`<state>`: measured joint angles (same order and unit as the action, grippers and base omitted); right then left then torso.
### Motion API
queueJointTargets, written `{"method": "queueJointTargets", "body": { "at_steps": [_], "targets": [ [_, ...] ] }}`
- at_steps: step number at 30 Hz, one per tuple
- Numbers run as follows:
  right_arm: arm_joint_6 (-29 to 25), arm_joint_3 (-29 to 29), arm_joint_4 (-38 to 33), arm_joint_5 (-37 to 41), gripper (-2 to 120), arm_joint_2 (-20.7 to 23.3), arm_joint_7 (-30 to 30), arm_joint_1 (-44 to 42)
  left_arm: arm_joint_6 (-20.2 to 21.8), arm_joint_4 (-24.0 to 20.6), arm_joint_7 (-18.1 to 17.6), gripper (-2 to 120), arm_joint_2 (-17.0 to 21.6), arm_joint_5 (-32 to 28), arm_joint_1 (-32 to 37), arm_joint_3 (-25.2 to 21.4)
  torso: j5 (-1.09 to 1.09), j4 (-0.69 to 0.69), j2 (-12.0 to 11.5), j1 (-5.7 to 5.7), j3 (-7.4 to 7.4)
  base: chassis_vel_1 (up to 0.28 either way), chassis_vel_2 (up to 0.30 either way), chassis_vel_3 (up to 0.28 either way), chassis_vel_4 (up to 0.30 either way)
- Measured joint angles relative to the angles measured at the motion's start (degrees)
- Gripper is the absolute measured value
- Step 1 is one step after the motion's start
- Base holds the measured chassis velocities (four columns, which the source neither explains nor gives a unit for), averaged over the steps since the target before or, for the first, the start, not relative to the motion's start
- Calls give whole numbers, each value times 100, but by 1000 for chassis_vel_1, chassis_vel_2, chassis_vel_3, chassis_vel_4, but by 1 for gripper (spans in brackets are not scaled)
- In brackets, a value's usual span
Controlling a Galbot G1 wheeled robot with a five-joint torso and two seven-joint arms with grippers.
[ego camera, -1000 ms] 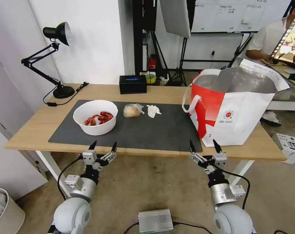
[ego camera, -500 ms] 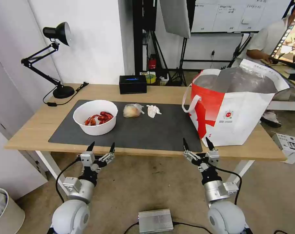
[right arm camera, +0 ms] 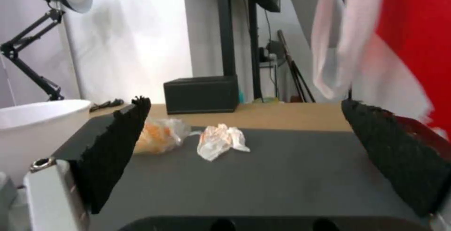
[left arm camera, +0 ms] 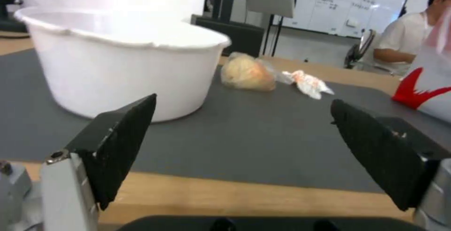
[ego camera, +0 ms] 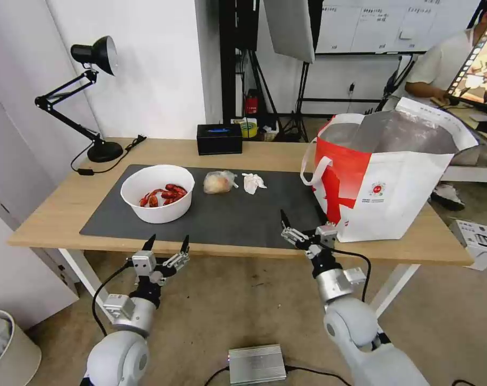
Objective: Pick up the trash from the table and place it into the takeout bag.
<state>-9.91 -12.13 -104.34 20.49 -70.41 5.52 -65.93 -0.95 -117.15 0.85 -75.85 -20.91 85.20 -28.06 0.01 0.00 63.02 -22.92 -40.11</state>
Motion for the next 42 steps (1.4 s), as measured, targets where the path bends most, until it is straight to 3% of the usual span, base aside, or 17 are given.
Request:
{"method": "queueJointTargets", "body": {
  "at_steps": [15, 27, 42],
  "targets": [
    [184, 587, 1023, 350, 100, -80, 192, 1491, 16, 58, 18, 100, 51, -43, -65, -10, -1, 0, 0, 0, 0, 0, 0, 0, 0],
    [208, 1074, 2159, 443, 100, -430, 256, 2612, -44, 250, 75, 100, 73, -76, -166, -55, -1, 0, 0, 0, 0, 0, 0, 0, 0],
    [997, 1631, 3354, 1310, 100, -694, 612, 4083, -136, 327, 102, 100, 80, -87, -190, -62, -1, 0, 1, 0, 0, 0, 0, 0, 0]
  ]
}}
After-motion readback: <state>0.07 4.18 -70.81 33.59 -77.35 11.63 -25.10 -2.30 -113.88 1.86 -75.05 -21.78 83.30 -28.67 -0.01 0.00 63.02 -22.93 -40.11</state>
